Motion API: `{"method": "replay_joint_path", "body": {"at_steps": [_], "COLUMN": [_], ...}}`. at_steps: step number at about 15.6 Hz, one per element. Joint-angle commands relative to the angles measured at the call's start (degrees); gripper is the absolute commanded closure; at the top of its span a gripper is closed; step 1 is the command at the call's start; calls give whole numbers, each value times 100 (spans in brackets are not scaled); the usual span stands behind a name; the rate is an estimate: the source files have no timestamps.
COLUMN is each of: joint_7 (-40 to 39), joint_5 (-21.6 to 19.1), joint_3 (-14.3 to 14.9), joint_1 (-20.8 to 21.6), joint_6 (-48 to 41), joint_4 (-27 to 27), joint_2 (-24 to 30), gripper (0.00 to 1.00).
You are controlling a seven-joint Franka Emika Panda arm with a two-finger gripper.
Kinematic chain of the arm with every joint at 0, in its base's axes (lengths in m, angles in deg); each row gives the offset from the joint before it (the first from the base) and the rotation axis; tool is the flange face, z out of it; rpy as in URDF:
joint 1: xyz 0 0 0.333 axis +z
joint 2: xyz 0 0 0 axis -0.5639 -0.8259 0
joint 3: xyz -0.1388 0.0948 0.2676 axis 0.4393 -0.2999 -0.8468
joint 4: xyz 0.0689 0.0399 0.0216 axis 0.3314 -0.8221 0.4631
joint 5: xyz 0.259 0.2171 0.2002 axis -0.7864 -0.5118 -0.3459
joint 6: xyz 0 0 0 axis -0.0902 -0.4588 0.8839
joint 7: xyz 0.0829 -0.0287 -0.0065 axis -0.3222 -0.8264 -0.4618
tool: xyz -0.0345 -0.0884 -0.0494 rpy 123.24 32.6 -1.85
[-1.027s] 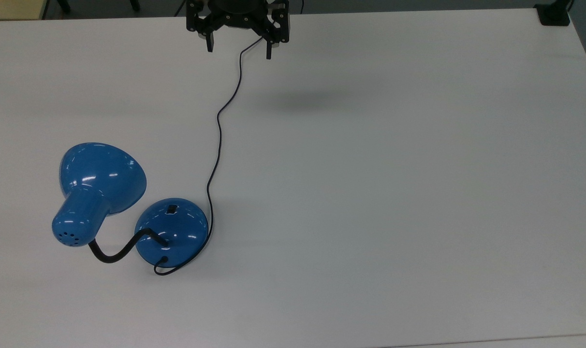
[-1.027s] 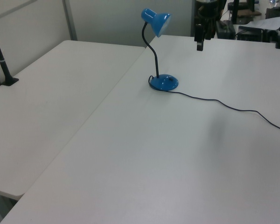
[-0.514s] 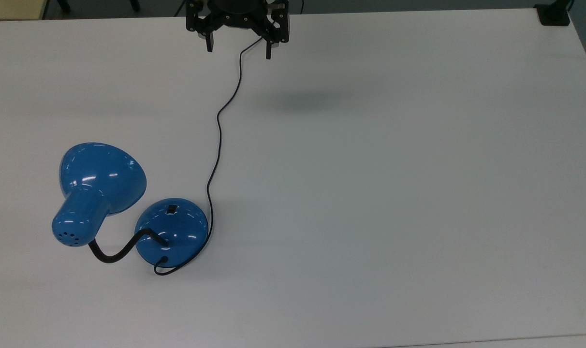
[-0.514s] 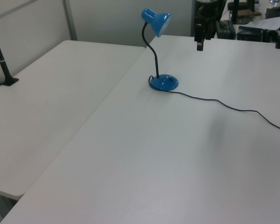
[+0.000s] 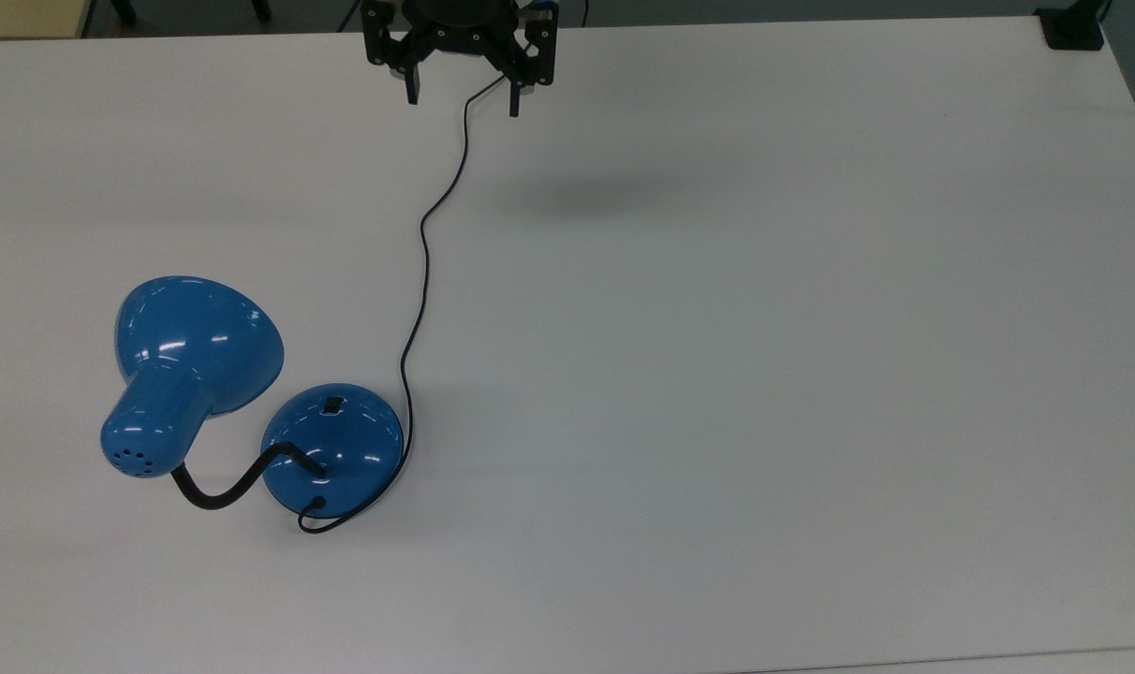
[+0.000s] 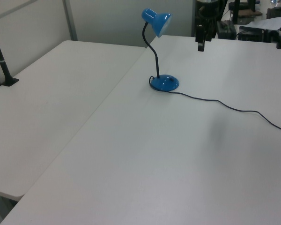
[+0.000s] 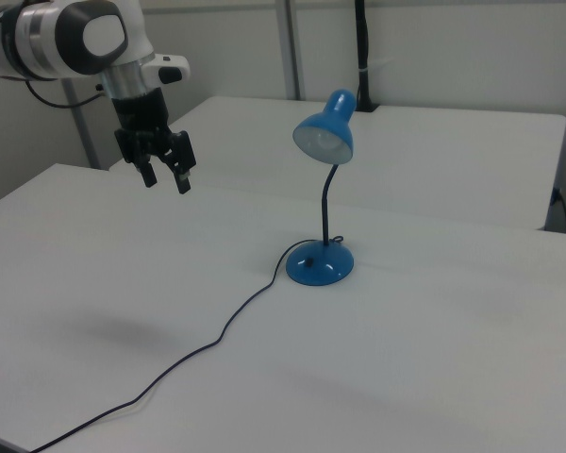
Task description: Turn on the lamp
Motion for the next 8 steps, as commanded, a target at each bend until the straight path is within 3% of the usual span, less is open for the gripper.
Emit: {"method": "replay_joint_path", "body": {"at_steps": [1,2,8], "joint_7": [-212,-213,-213], "joint_5": [0,0,0], "joint_3": [16,16,16], "joint_1": [38,38,38], "joint_6": [-137,-137,-137], "joint_4": [0,0,0], "joint_2": [19,27,10], "gripper": [94,100,100]}}
